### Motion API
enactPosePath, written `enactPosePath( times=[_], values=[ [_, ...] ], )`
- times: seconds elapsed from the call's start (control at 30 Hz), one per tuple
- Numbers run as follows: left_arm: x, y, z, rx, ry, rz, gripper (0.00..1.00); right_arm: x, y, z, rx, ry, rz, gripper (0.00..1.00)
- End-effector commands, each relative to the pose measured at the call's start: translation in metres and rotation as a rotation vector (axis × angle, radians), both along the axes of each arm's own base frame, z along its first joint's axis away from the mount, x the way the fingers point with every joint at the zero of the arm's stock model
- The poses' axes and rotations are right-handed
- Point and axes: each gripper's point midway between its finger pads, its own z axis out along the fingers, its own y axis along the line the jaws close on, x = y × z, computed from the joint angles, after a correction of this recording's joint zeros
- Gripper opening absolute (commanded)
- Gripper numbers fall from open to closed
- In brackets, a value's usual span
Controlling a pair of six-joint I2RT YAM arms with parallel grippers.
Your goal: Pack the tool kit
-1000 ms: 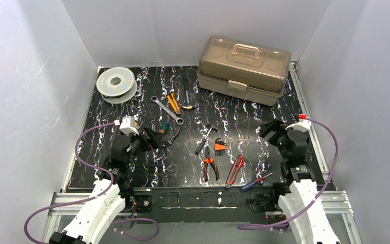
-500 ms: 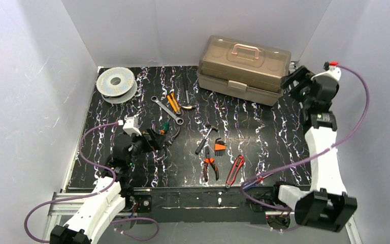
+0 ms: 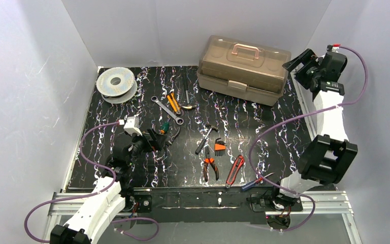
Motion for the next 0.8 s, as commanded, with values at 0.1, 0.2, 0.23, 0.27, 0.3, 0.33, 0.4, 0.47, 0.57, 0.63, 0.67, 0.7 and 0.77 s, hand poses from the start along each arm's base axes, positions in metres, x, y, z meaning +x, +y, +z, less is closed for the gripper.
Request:
enactPosePath(
  times=[0.1, 0.2, 0.23, 0.27, 0.3, 0.33, 0.4, 0.47, 0.57, 0.63, 0.67, 0.7, 0.77],
  values=[
    [-0.003, -0.004, -0.005, 0.003, -0.002, -0.032, 0.98, 0.040, 0.001, -0.011, 0.095, -0.002, 0.057, 0.89],
    [-0.003, -0.005, -0.005, 0.001, -0.003, -0.034, 0.98, 0.046, 0.002, -0.032, 0.118, 0.046, 0.068, 0.87],
    [-0.003, -0.005, -0.005, 0.000, -0.003, -0.035, 0.98, 0.046, 0.002, -0.040, 0.117, 0.069, 0.061, 0.87],
    [-0.003, -0.005, -0.004, -0.001, -0.003, -0.035, 0.98, 0.046, 0.001, -0.047, 0.116, 0.091, 0.054, 0.87],
    [-0.003, -0.005, -0.005, -0.002, -0.003, -0.037, 0.98, 0.045, 0.002, -0.055, 0.106, 0.118, 0.046, 0.86],
    [-0.003, -0.006, -0.005, -0.003, -0.001, -0.039, 0.98, 0.042, 0.003, -0.066, 0.082, 0.154, 0.036, 0.86],
    [-0.003, -0.007, -0.005, -0.005, 0.000, -0.042, 0.98, 0.033, 0.010, -0.084, 0.035, 0.218, 0.025, 0.85],
    [-0.003, -0.007, -0.005, -0.005, 0.001, -0.044, 0.98, 0.020, 0.021, -0.098, 0.011, 0.260, 0.031, 0.85],
    [-0.003, -0.007, -0.004, -0.005, 0.002, -0.043, 0.98, -0.009, 0.047, -0.122, 0.012, 0.294, 0.055, 0.82],
    [-0.003, -0.006, -0.003, -0.005, -0.002, -0.041, 0.98, -0.030, 0.060, -0.127, -0.012, 0.287, 0.055, 0.81],
    [-0.004, -0.006, -0.003, -0.006, -0.003, -0.042, 0.98, -0.041, 0.068, -0.132, -0.022, 0.289, 0.061, 0.81],
    [-0.004, -0.006, -0.003, -0.006, -0.004, -0.043, 0.98, -0.052, 0.076, -0.137, -0.024, 0.293, 0.070, 0.81],
    [-0.004, -0.007, -0.003, -0.007, -0.005, -0.044, 0.98, -0.074, 0.090, -0.145, -0.028, 0.295, 0.086, 0.81]
  ],
)
